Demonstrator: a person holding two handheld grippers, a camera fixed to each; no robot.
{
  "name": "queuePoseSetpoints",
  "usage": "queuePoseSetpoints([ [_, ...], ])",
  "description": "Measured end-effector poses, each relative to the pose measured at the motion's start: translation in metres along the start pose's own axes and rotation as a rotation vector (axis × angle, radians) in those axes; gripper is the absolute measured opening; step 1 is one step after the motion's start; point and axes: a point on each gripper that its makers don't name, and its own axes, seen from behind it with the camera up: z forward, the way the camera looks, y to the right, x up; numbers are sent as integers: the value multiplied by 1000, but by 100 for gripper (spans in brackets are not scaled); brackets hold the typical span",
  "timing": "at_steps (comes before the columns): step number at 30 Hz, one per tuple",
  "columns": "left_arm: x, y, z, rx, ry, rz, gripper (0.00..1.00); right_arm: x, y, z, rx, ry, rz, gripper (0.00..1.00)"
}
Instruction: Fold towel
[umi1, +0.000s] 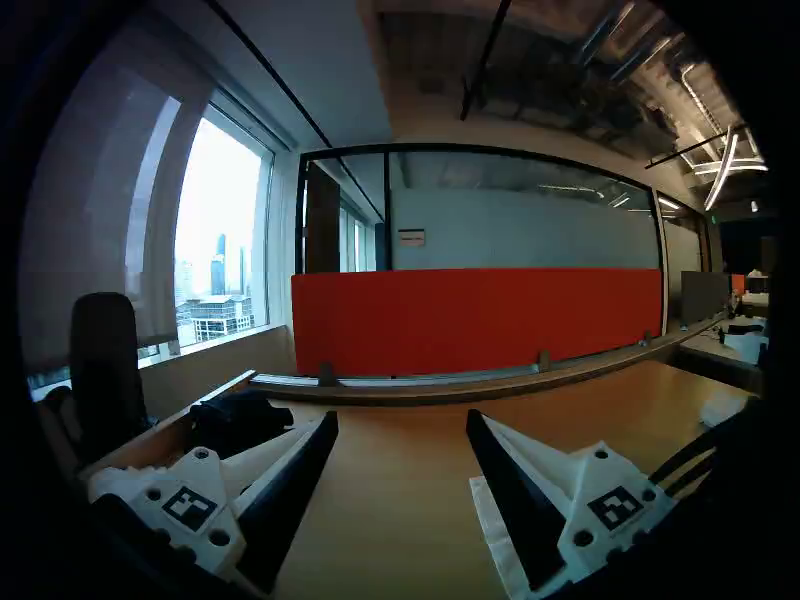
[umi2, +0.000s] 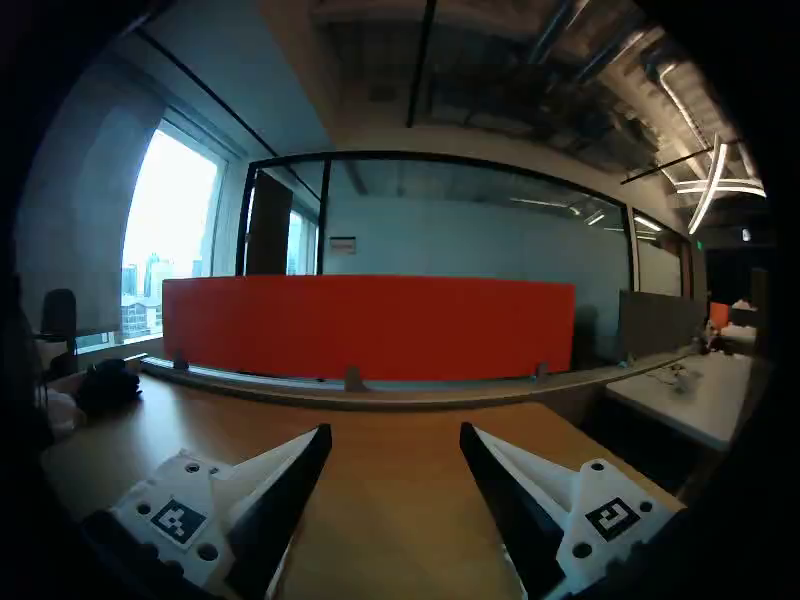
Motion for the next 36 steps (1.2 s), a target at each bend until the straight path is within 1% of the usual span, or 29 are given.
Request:
queuePoseSetpoints([
  [10,53,4,-1,-11,-17,11,95,60,-9,-1,5,8,14,100],
  [15,68,6,-2,-25,-25,19,95,75,-11,-1,2,5,27,99],
  [18,75,6,-2,-34,-32,19,95,83,-13,-1,10,1,25,99],
  [21,79,7,-1,-51,-44,15,95,85,-17,-1,29,-10,10,99],
  [24,78,10,-1,-74,-62,17,95,85,-25,-1,63,-27,-12,99],
  [27,76,14,0,-110,-85,32,95,84,-36,-3,115,-47,-41,100],
  [31,72,23,-1,-172,-114,57,95,80,-50,-3,188,-81,-78,100],
  [36,66,35,-3,-257,-150,76,95,74,-69,-7,288,-130,-106,100],
])
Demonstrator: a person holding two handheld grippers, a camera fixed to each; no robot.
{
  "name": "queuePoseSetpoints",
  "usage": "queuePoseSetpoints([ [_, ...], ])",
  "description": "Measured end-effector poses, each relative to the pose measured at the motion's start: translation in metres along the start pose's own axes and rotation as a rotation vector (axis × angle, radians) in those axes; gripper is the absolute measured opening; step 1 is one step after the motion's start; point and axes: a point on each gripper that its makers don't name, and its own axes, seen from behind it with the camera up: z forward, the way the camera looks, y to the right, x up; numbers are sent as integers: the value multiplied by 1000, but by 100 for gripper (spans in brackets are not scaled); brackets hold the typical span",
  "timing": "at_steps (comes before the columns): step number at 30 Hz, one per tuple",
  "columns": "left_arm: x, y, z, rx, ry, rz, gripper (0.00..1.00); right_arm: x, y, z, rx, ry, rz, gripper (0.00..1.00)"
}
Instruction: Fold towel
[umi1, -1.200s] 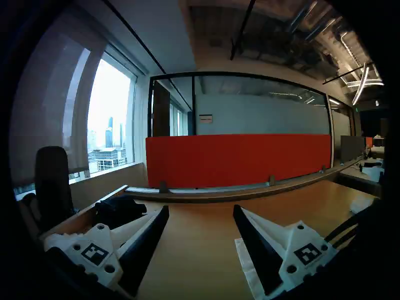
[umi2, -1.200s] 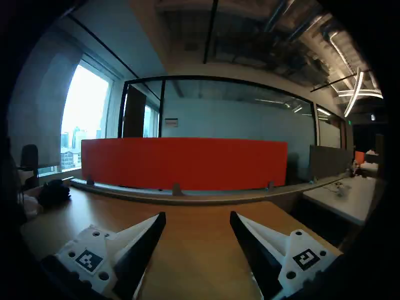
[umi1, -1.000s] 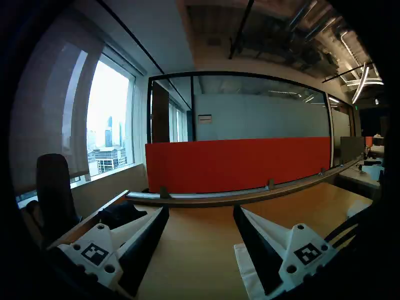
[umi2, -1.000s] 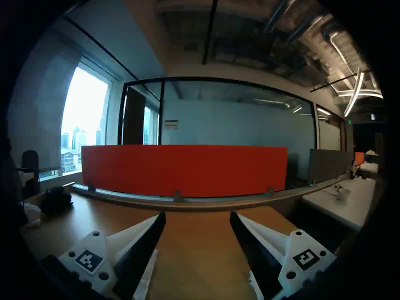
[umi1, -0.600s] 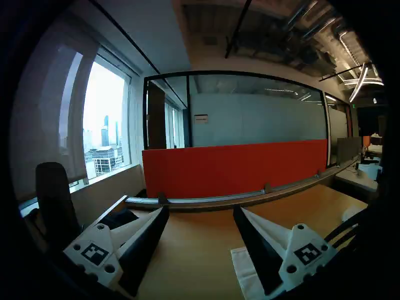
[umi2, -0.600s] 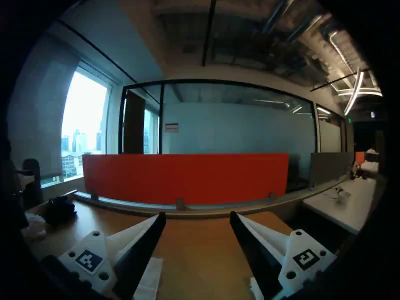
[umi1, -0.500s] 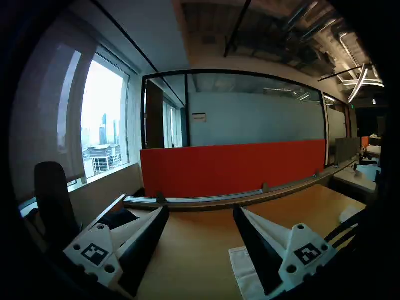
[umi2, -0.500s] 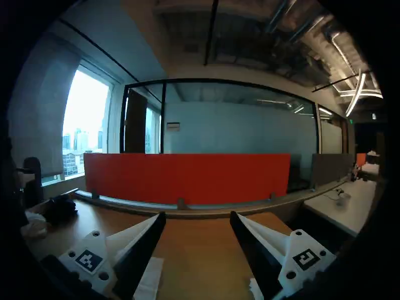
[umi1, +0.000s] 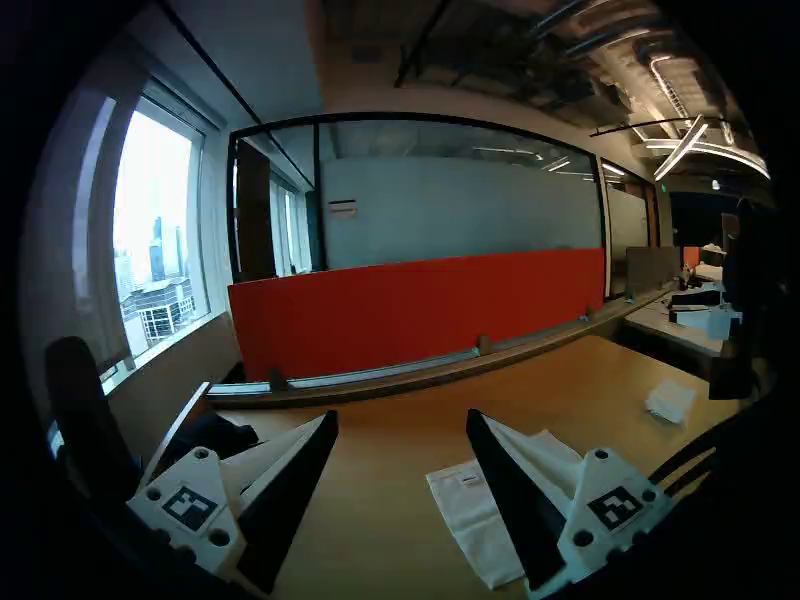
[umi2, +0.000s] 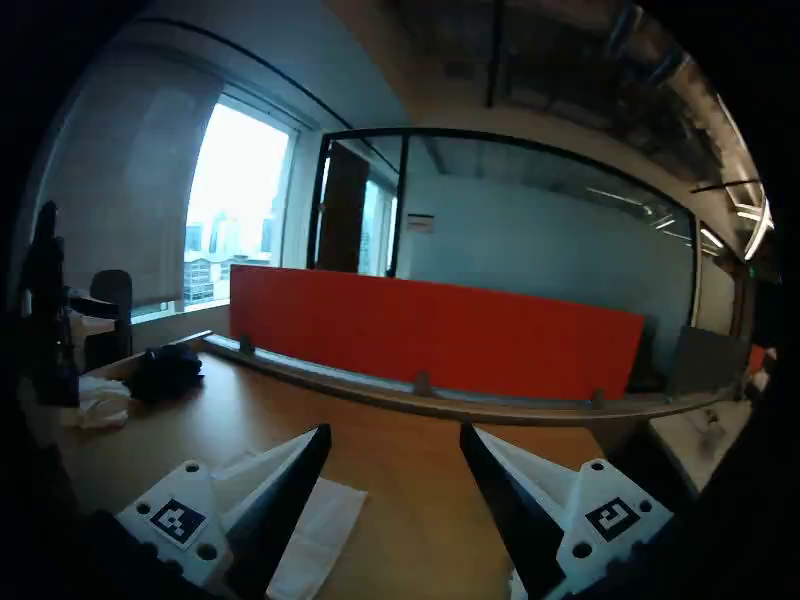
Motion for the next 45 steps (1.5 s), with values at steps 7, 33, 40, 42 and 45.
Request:
queuePoseSetpoints([
  [7,-14,21,0,-119,-56,46,95,-9,-22,2,130,-62,-35,100],
  [33,-87,74,4,-335,-214,125,95,-81,-76,4,360,-230,-149,100],
  [40,-117,85,7,-360,-258,133,95,-112,-85,6,384,-277,-157,100],
  [42,-126,89,7,-371,-271,135,95,-120,-86,7,386,-288,-157,100],
  [45,-140,92,9,-380,-292,138,95,-133,-88,8,390,-304,-156,100],
])
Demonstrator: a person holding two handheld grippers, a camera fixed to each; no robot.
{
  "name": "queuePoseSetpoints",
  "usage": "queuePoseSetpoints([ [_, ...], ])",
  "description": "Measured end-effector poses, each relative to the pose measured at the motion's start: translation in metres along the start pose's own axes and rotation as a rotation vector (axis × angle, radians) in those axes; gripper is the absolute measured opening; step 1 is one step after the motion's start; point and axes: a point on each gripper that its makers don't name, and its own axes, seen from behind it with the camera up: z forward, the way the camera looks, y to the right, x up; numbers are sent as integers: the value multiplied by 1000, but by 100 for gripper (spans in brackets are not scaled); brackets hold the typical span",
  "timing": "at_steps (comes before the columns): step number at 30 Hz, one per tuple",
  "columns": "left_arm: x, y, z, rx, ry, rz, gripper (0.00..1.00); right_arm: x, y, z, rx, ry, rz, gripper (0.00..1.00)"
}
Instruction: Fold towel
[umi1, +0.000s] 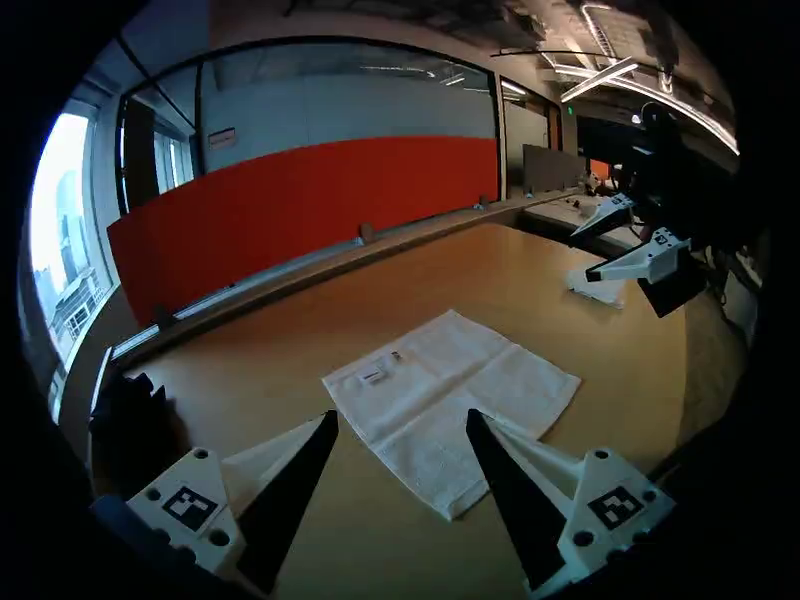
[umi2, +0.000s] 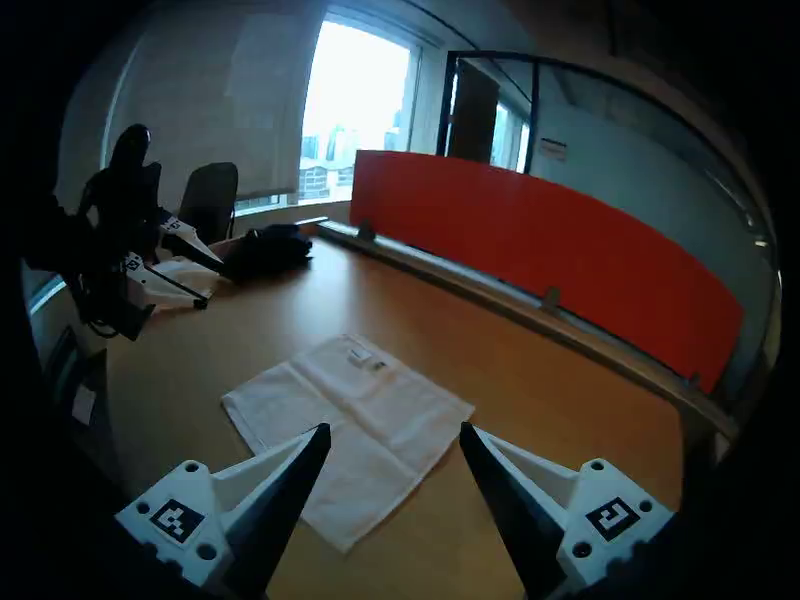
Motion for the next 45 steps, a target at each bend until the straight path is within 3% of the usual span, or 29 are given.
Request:
queuePoseSetpoints([
  [21,-87,27,47,-74,-161,30,95,-88,-23,41,58,-143,15,100],
  [34,-131,40,61,-110,-253,56,95,-137,-40,53,100,-230,-8,100],
  [45,-151,48,67,-133,-319,77,96,-167,-44,55,125,-301,-12,100],
])
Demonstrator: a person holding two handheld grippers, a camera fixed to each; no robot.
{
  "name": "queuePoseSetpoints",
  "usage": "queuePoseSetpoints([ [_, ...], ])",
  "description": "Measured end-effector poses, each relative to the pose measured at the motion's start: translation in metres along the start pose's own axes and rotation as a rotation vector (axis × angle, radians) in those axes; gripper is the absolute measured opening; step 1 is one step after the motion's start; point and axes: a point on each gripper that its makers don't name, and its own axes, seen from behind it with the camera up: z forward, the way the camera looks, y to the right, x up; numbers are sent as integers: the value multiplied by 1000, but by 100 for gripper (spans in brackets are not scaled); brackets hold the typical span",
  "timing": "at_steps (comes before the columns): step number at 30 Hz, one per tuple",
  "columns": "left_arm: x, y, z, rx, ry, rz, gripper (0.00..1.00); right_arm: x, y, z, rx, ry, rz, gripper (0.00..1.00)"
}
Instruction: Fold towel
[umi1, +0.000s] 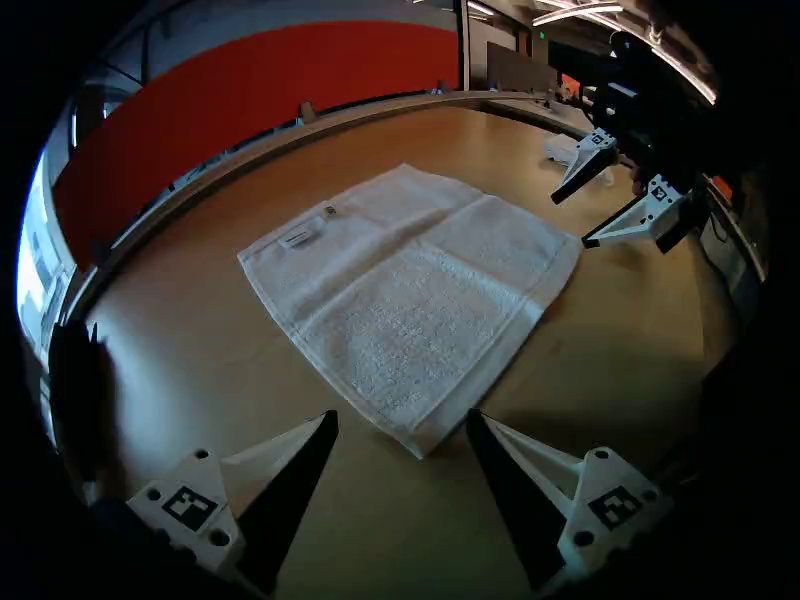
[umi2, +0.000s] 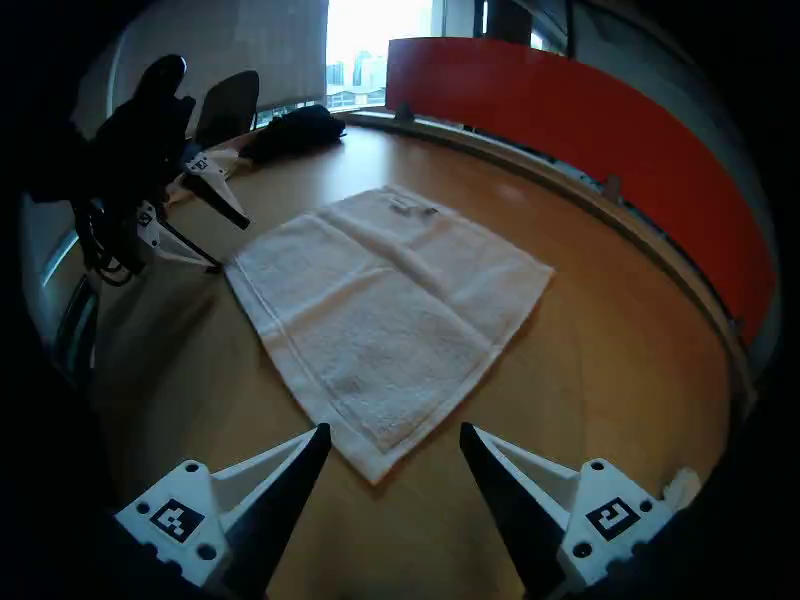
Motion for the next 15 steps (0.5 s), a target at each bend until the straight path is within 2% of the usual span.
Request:
queuePoseSetpoints([
  [6,-6,4,5,-7,-28,23,96,-10,-2,4,14,-25,-14,100],
  [15,-9,4,8,-20,-43,-16,95,-15,-1,8,27,-36,-2,100],
])
